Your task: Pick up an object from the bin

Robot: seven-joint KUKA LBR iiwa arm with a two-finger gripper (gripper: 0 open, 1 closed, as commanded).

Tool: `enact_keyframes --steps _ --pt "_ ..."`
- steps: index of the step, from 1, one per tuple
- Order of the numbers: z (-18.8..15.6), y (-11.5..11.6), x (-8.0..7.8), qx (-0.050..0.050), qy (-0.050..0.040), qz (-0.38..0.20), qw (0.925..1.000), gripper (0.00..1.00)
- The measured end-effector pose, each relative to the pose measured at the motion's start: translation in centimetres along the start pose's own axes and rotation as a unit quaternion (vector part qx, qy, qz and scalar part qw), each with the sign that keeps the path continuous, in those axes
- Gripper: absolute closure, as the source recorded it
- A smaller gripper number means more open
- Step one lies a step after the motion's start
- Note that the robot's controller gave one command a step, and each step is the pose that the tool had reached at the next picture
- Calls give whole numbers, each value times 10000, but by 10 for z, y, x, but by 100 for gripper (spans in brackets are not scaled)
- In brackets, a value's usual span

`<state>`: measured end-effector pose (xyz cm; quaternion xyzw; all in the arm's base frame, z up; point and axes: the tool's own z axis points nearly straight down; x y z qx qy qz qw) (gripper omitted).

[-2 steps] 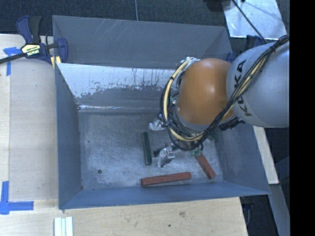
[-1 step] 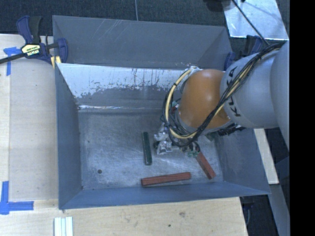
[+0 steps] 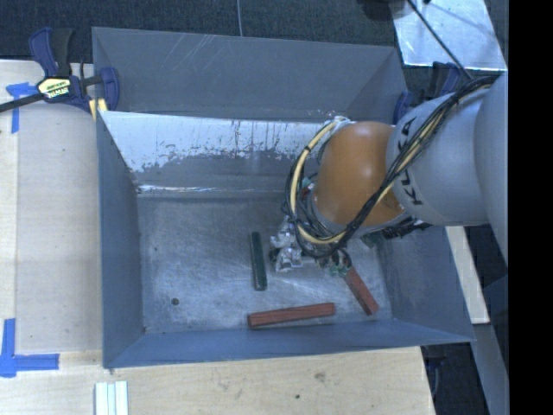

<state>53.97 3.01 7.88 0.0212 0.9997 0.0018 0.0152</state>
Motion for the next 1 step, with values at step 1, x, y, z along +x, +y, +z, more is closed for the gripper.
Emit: enact_keyframes --steps 1 --pt "-155 -9 -28 18 123 -294 9995 100"
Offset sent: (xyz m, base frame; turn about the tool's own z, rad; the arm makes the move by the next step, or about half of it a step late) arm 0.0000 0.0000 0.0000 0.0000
